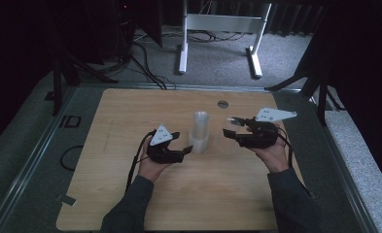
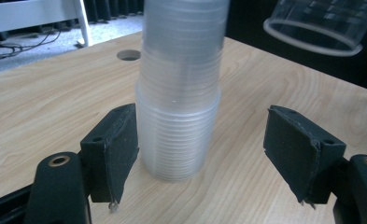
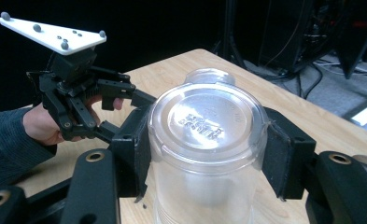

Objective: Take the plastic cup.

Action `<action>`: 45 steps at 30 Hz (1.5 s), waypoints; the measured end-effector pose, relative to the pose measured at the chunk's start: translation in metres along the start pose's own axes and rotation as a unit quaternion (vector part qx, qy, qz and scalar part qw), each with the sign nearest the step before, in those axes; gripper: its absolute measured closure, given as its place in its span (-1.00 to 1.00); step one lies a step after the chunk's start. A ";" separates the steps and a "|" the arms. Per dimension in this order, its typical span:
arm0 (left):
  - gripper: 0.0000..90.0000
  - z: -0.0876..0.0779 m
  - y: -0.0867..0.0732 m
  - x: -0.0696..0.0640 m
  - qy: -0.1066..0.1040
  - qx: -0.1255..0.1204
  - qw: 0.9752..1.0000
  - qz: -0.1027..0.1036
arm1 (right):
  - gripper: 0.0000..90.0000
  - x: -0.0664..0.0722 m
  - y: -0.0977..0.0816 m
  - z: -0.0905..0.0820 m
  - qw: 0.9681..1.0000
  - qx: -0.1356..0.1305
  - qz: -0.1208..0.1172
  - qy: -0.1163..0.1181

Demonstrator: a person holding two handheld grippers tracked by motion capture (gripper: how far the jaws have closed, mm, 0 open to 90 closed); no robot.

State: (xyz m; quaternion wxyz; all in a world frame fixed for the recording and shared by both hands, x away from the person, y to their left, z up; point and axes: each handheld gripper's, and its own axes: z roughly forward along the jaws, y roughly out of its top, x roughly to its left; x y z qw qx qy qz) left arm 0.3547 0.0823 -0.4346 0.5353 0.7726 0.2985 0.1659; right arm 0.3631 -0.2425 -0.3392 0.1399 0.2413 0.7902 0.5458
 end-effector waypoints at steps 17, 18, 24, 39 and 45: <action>-0.33 -0.014 0.019 -0.024 -0.028 -0.034 0.998 0.033 | -0.09 0.006 -0.009 0.009 0.999 -0.015 0.027 0.032; -0.33 -0.014 0.021 -0.026 -0.029 -0.037 0.998 0.037 | -0.09 0.007 -0.010 0.010 0.999 -0.017 0.030 0.035; -0.35 -0.015 0.029 -0.036 -0.039 -0.045 0.997 0.047 | -0.09 0.008 -0.011 0.014 0.998 -0.024 0.040 0.043; -0.45 -0.002 0.037 -0.052 -0.053 -0.038 0.997 0.050 | -0.09 0.012 -0.014 0.023 0.995 -0.043 0.061 0.063; -0.52 0.001 0.037 -0.053 -0.046 -0.040 0.997 0.048 | -0.09 0.014 -0.015 0.025 0.994 -0.051 0.070 0.069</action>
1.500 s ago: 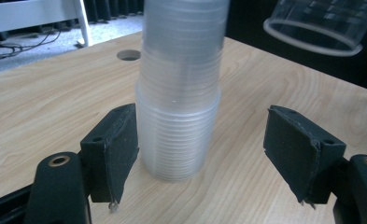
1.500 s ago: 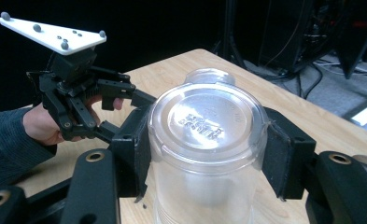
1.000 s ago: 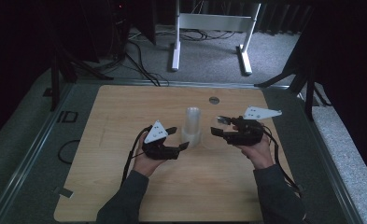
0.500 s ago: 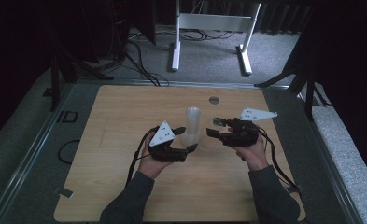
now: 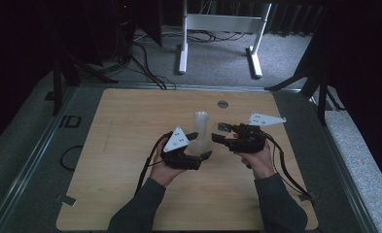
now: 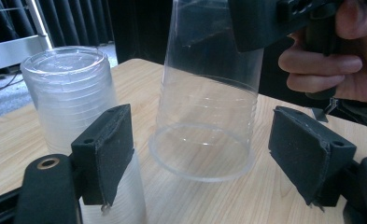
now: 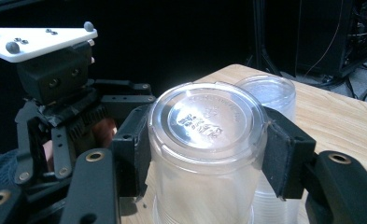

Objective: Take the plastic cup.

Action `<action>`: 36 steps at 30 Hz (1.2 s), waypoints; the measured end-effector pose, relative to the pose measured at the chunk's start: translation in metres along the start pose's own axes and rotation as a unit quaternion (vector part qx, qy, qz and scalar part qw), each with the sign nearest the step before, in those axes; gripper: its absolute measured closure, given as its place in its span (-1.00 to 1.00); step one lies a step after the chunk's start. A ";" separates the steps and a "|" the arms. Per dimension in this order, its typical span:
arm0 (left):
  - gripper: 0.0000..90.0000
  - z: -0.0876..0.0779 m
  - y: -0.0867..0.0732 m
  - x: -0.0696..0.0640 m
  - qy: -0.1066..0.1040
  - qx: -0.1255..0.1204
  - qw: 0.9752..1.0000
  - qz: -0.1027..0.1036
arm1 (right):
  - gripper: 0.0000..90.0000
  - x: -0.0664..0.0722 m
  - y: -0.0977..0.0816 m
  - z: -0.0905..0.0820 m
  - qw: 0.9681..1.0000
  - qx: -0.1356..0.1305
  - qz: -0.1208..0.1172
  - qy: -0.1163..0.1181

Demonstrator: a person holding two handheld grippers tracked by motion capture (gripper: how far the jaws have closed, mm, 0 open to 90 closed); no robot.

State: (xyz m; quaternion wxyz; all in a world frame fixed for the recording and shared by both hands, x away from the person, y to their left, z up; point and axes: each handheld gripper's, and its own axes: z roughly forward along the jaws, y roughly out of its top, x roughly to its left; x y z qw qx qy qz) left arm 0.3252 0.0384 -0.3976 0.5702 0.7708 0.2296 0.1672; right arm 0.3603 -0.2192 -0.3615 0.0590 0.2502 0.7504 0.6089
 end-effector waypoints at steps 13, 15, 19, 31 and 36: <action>-0.59 0.006 0.000 -0.003 0.011 -0.002 1.000 -0.001 | -0.09 -0.001 -0.002 0.006 0.999 -0.024 0.031 0.023; -0.60 0.006 0.000 -0.003 0.015 -0.002 1.000 0.000 | -0.09 -0.001 -0.002 0.006 0.999 -0.028 0.034 0.024; -0.60 0.008 -0.001 -0.004 0.018 -0.001 1.000 0.000 | -0.09 -0.001 -0.002 0.007 0.999 -0.029 0.038 0.026; -0.55 0.008 -0.002 -0.004 0.033 -0.002 0.999 0.000 | -0.09 -0.001 -0.004 0.011 0.997 -0.043 0.056 0.030; -0.54 0.009 -0.003 -0.005 0.036 -0.002 0.999 0.001 | -0.09 -0.003 -0.005 0.013 0.996 -0.046 0.068 0.031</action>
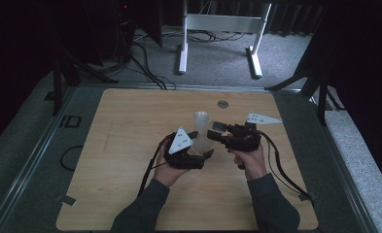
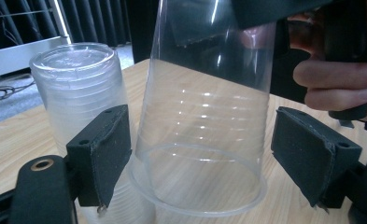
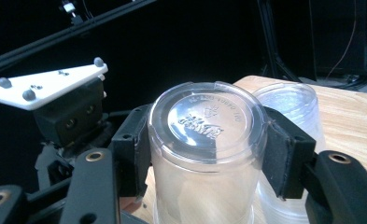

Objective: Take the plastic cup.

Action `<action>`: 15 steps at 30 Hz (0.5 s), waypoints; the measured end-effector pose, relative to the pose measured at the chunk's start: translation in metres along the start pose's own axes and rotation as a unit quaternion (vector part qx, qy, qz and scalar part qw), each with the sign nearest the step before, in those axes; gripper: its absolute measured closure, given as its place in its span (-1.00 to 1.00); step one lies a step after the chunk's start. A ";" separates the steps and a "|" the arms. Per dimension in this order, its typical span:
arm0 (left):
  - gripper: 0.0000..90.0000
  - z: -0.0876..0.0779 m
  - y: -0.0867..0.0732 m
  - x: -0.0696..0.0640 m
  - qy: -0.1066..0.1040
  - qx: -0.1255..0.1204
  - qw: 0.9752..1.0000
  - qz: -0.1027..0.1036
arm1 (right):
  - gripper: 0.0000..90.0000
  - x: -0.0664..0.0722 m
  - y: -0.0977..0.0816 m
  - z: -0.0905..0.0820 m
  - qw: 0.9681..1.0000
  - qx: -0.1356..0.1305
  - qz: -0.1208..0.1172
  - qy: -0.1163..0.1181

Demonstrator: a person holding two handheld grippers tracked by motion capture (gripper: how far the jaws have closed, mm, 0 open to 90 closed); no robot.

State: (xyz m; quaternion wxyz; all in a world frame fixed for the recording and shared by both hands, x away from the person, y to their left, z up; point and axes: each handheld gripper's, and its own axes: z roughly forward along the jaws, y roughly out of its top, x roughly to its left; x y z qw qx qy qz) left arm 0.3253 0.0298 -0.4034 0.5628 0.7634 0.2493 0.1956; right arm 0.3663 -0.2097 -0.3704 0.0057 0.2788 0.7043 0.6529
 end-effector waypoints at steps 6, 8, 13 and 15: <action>-0.50 -0.001 -0.001 0.000 0.005 -0.005 1.000 0.001 | -0.09 -0.002 0.000 -0.001 1.000 -0.007 0.011 0.001; -0.49 -0.001 0.000 0.000 0.006 -0.007 1.000 0.000 | -0.09 -0.005 -0.001 -0.002 1.000 -0.016 0.025 0.010; -0.48 0.000 -0.001 0.000 0.008 -0.005 1.000 0.002 | -0.09 -0.009 -0.003 -0.006 0.999 -0.019 0.034 0.002; -0.48 0.001 -0.001 0.000 0.009 -0.003 1.000 0.001 | -0.09 -0.009 -0.003 -0.007 0.999 -0.016 0.030 -0.002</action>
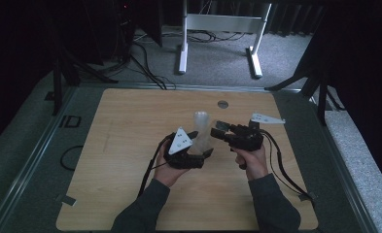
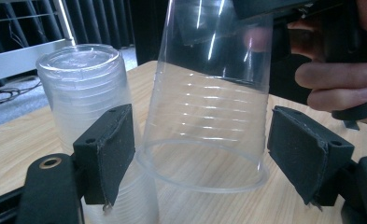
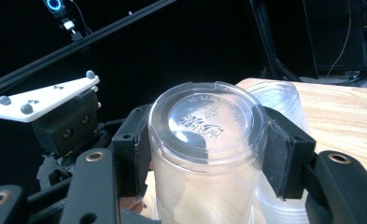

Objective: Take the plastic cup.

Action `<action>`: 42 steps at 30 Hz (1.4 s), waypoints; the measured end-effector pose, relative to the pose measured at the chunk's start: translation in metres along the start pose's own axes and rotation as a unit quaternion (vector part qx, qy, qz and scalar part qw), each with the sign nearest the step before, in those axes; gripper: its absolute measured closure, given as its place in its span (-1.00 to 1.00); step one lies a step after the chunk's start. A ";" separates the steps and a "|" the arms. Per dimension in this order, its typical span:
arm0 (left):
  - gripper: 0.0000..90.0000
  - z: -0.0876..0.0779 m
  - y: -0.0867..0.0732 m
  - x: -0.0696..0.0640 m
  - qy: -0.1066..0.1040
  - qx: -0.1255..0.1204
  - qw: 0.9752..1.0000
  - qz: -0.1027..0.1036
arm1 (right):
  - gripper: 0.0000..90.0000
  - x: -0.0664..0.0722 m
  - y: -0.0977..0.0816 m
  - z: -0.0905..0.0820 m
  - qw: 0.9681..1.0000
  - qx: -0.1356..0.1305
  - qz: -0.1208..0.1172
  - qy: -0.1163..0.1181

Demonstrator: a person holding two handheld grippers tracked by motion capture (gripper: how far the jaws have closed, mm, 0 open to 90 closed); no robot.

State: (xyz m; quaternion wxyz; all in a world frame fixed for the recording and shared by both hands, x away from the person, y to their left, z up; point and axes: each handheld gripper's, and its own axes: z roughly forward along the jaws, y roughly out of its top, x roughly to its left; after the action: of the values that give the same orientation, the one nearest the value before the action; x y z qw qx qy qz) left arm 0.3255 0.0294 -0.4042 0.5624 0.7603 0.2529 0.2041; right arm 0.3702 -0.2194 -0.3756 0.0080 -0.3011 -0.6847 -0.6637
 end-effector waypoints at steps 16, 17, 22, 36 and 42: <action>-0.36 0.001 0.000 -0.003 0.004 0.000 1.000 0.009 | -0.09 -0.001 0.000 0.001 1.000 -0.004 0.008 0.009; -0.36 0.001 0.001 -0.003 0.004 0.000 1.000 0.009 | -0.09 -0.001 0.000 0.001 1.000 -0.004 0.008 0.009; -0.34 0.001 0.001 -0.004 0.004 -0.002 1.000 0.011 | -0.09 -0.001 0.000 0.001 1.000 -0.005 0.008 0.010; -0.28 -0.001 0.001 -0.004 -0.008 -0.005 1.000 0.017 | -0.22 -0.001 -0.001 0.002 1.000 0.007 0.004 0.016; -0.28 -0.002 0.001 -0.003 -0.010 -0.004 1.000 0.018 | -0.32 -0.001 -0.001 0.002 1.000 0.013 0.001 0.016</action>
State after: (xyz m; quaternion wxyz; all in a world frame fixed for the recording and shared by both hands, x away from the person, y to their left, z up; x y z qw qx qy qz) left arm 0.3221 0.0283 -0.4025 0.5645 0.7643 0.2327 0.2075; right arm 0.3713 -0.2178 -0.3776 0.0241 -0.2910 -0.6928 -0.6594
